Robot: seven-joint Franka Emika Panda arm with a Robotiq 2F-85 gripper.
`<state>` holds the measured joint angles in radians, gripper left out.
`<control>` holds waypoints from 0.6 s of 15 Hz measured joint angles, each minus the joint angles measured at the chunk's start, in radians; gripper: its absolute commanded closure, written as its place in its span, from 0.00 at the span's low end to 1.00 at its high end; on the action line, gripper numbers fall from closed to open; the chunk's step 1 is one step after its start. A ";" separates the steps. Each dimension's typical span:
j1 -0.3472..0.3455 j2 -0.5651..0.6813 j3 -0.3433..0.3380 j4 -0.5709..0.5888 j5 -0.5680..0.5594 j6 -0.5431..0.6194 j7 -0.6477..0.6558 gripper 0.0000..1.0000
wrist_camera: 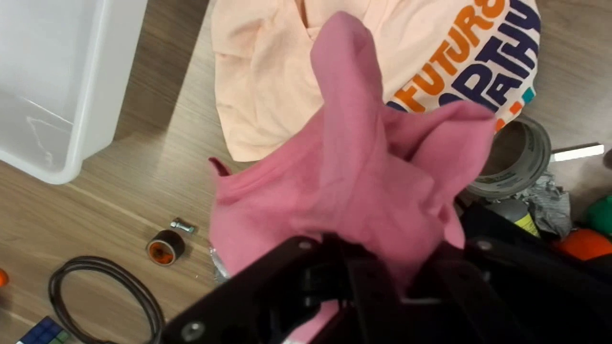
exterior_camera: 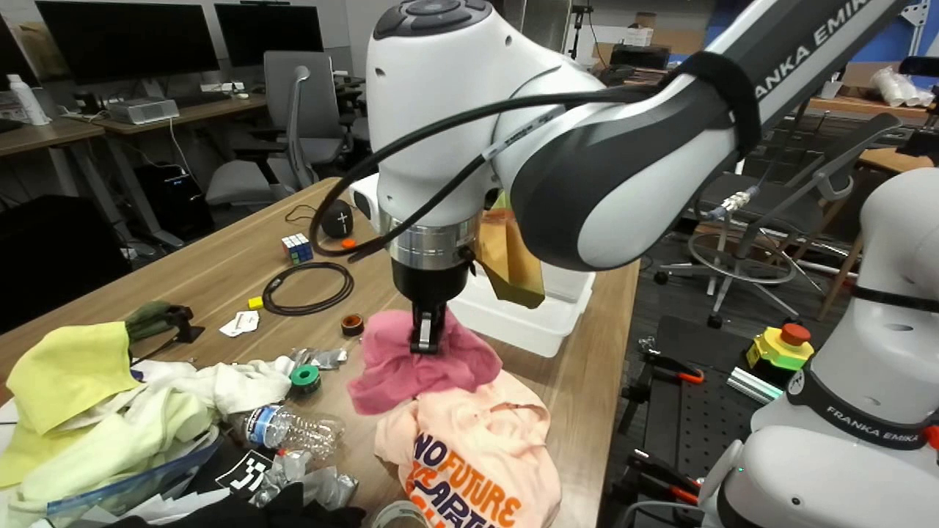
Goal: Remove the clothes from the storage box and put them on the table
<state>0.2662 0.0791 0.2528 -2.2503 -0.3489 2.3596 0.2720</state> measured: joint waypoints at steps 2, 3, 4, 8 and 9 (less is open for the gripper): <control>0.010 0.017 0.000 0.009 0.000 -0.013 -0.003 0.38; 0.010 0.024 0.000 0.012 0.000 -0.020 -0.005 0.31; 0.010 0.029 0.000 0.014 0.000 -0.028 -0.009 0.22; 0.008 0.035 -0.012 0.020 0.000 -0.081 -0.018 0.00; 0.008 0.034 -0.016 0.020 0.000 -0.106 -0.018 0.00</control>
<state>0.2740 0.1135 0.2366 -2.2301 -0.3489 2.2538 0.2544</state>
